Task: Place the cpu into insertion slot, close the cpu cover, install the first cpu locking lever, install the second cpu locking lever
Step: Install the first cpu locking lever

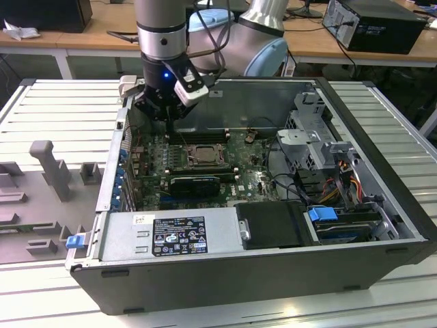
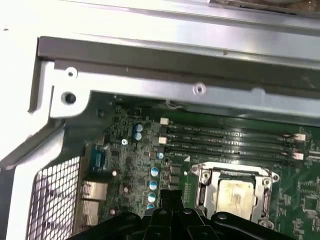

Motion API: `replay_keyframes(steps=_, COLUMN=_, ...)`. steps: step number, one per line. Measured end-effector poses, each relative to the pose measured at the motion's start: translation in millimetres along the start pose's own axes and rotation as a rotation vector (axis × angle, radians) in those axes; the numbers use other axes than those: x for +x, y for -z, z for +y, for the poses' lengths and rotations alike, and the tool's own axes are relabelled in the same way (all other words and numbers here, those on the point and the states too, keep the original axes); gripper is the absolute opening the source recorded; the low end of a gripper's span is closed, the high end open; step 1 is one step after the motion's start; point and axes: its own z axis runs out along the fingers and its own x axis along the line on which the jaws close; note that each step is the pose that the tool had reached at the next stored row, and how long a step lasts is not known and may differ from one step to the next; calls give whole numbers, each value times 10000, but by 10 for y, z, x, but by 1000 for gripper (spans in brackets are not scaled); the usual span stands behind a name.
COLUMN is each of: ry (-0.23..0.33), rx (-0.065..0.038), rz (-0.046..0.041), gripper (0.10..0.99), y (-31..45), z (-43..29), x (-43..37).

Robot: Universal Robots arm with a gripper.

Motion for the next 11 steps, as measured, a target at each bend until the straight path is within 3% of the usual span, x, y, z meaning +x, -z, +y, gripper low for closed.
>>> replay_keyframes(steps=7, ry=-22, rx=-1, rz=0, gripper=106, y=-48, z=153, x=-14)
replay_keyframes(steps=9, ry=-24, rx=-2, rz=-1, gripper=106, y=-51, z=150, x=-58)
replay_keyframes(steps=11, ry=-26, rx=-2, rz=1, gripper=106, y=-55, z=139, x=-158)
